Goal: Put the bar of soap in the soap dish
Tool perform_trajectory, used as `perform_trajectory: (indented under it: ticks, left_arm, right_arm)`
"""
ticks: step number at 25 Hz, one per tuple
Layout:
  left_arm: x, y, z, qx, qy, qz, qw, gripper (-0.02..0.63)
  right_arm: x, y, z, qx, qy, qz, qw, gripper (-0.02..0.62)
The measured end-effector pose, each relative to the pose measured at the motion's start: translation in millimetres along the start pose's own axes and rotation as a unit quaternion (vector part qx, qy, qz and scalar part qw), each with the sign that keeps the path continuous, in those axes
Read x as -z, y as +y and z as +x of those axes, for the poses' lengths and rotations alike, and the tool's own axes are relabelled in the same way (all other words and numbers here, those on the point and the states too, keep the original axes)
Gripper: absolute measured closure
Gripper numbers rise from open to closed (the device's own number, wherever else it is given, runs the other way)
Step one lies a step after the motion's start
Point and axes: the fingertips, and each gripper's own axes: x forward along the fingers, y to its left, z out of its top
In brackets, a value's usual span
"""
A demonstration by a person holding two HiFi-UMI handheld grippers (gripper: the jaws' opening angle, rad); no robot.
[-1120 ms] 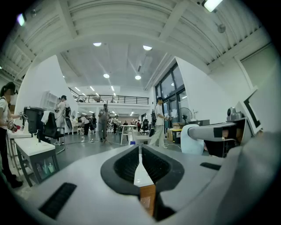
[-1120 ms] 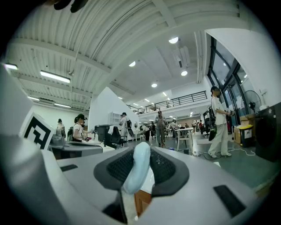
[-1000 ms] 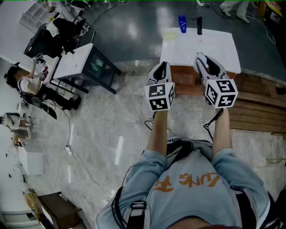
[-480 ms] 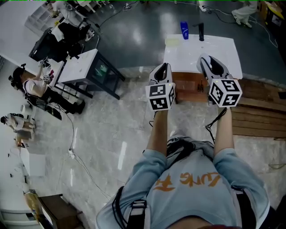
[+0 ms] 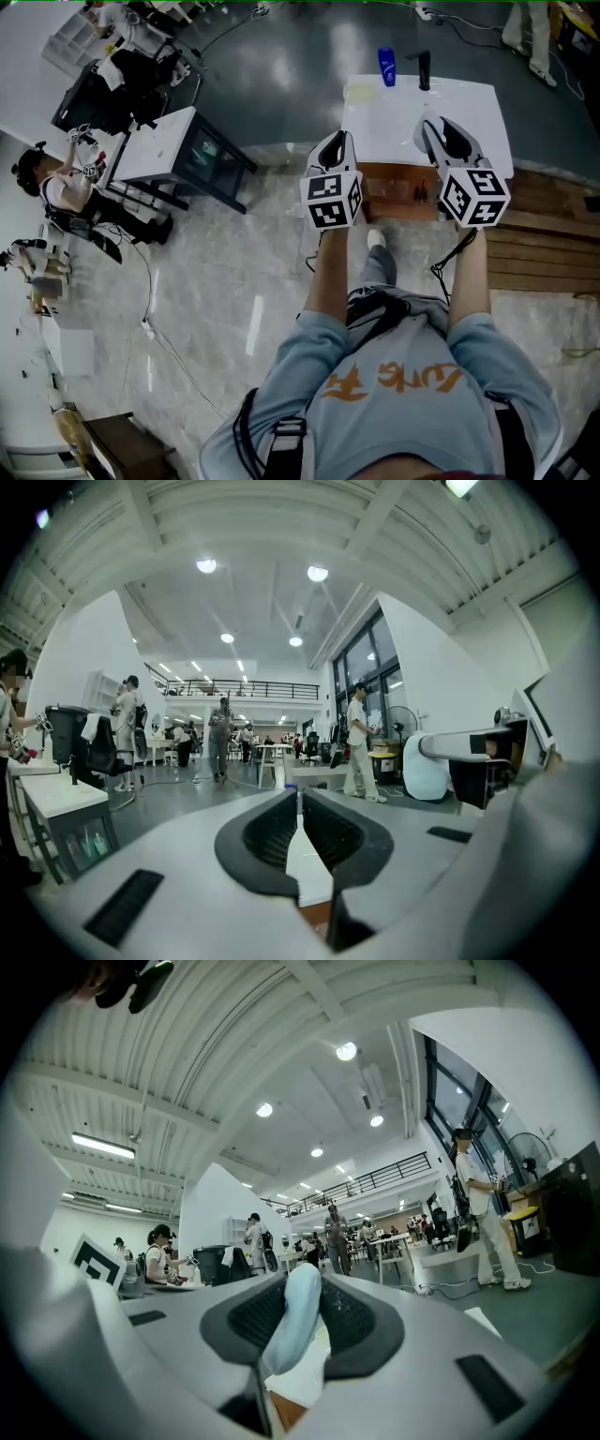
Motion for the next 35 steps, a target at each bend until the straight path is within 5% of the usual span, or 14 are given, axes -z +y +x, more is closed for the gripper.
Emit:
perform_trajectory:
  ticks: [5,17,26,35]
  left_arm:
    - [10.8,35.6,67.0,-0.003,0.008,-0.015,0.9998,0.567]
    - [84.9,116.4,224.0,0.01,0.118,-0.014,0.9929,0.566]
    - [116.9,161.4,300.8,0.012,0.14,-0.058,0.9884,0.566]
    - [176.3,175.4,317.7,0.002,0.185,-0.119,0.9755,0.566]
  right_arm:
    - [12.9,-28.9,69.4,0.008,0.014,0.003,1.0,0.463]
    - [114.2,-112.0,220.9,0.062,0.084,0.095,0.99,0.462]
    - [143.9,-115.4,313.5,0.044,0.16,0.034,0.985,0.463]
    - [182.1,-117.5,328.6,0.033,0.239,-0.007,0.97,0.463]
